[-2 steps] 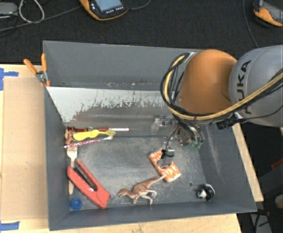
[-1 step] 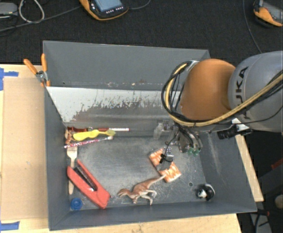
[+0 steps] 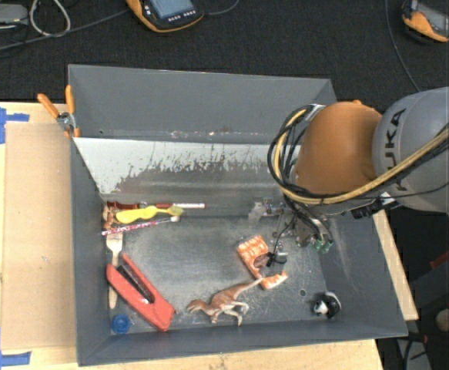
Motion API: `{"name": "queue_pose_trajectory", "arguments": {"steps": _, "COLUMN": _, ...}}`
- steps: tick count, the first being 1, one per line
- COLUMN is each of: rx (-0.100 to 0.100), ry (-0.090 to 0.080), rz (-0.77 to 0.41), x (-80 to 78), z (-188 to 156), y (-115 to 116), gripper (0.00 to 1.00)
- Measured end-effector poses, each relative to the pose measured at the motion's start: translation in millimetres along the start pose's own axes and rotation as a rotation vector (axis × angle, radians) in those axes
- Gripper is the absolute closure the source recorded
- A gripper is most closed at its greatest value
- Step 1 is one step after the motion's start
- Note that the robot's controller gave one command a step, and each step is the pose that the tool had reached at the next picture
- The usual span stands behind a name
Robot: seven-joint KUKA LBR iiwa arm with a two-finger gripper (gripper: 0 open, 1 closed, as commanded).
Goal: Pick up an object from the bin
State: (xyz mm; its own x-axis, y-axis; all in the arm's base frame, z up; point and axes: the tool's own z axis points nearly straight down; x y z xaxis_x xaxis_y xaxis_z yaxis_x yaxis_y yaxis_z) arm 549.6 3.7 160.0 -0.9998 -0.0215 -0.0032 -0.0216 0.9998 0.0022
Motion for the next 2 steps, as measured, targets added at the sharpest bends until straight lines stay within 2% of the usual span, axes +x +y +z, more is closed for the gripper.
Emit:
{"name": "queue_pose_trajectory", "arguments": {"steps": 1, "rx": 0.0, "ry": 0.004, "rz": 0.043, "x": 30.0, "z": 31, "y": -17, "gripper": 0.0}}
{"name": "queue_pose_trajectory", "arguments": {"steps": 2, "rx": 0.0, "ry": -0.007, "rz": 0.024, "x": 39.2, "z": 33, "y": -48, "gripper": 0.0}}
